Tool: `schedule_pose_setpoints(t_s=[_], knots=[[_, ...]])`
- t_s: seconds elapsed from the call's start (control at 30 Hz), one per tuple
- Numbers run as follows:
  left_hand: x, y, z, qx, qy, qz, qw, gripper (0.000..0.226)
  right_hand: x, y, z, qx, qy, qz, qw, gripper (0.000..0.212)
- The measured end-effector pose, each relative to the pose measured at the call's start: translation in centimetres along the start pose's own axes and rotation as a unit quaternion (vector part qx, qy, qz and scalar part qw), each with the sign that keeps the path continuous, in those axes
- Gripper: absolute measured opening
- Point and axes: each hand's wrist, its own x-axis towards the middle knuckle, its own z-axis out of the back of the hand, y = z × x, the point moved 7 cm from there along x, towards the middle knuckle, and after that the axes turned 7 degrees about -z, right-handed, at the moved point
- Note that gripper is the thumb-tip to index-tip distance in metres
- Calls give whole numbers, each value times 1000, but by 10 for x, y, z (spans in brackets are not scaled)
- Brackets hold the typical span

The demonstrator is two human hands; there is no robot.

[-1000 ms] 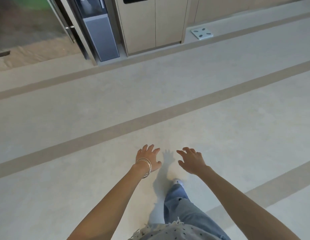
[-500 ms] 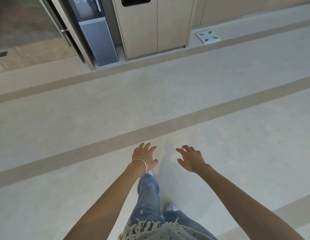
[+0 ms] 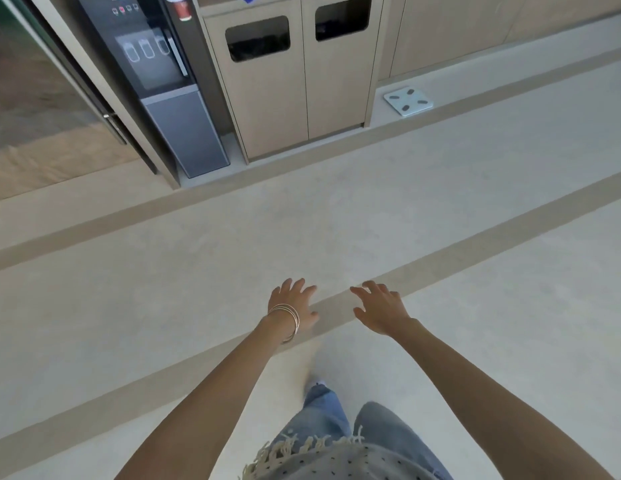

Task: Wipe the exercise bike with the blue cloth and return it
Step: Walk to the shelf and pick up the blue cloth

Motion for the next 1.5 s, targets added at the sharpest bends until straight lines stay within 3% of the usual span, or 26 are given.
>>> schedule_pose_setpoints(t_s=[0.43, 0.83, 1.13, 1.3, 1.5], knots=[[146, 41, 83, -15, 10, 17, 1000, 64, 158, -14, 65, -61, 29, 17, 998, 51], [312, 45, 242, -44, -58, 56, 996, 63, 346, -56, 230, -67, -28, 65, 995, 50], [389, 57, 282, -15, -13, 45, 999, 62, 421, -83, 263, -71, -10, 57, 996, 49], [436, 88, 309, -21, -11, 51, 998, 62, 478, -74, 283, -91, 3, 63, 994, 49], [510, 141, 377, -35, -35, 54, 997, 63, 572, -51, 357, -75, -32, 60, 995, 50]])
